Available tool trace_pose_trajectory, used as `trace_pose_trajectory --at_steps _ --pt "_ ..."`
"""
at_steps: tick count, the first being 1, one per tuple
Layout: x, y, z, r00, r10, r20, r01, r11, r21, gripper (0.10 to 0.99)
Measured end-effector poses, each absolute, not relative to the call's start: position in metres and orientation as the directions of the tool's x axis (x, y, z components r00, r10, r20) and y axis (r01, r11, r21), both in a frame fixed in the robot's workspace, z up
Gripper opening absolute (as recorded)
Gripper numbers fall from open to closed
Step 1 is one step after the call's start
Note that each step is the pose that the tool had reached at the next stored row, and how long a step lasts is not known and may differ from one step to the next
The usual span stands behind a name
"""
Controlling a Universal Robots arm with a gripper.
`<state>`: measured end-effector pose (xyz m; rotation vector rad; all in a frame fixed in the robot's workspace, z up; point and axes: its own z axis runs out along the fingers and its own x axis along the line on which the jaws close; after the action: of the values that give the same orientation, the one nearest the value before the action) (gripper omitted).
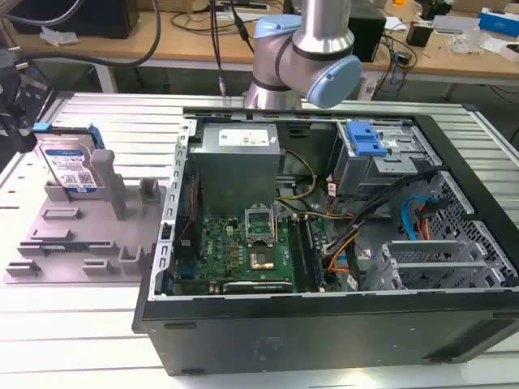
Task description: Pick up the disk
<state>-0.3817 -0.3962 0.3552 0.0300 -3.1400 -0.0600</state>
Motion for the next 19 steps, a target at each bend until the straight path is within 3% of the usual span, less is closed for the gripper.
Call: trace_pose_trajectory --at_steps 12,19 --pt "-0.3817 -0.3962 0.3553 -1.0 -0.029 0.001 -0.029 0.999 0.038 0.106" --pt "-0.3817 -0.3962 0.3551 -0.946 -0.324 0.0 -0.324 0.945 0.038 0.106"
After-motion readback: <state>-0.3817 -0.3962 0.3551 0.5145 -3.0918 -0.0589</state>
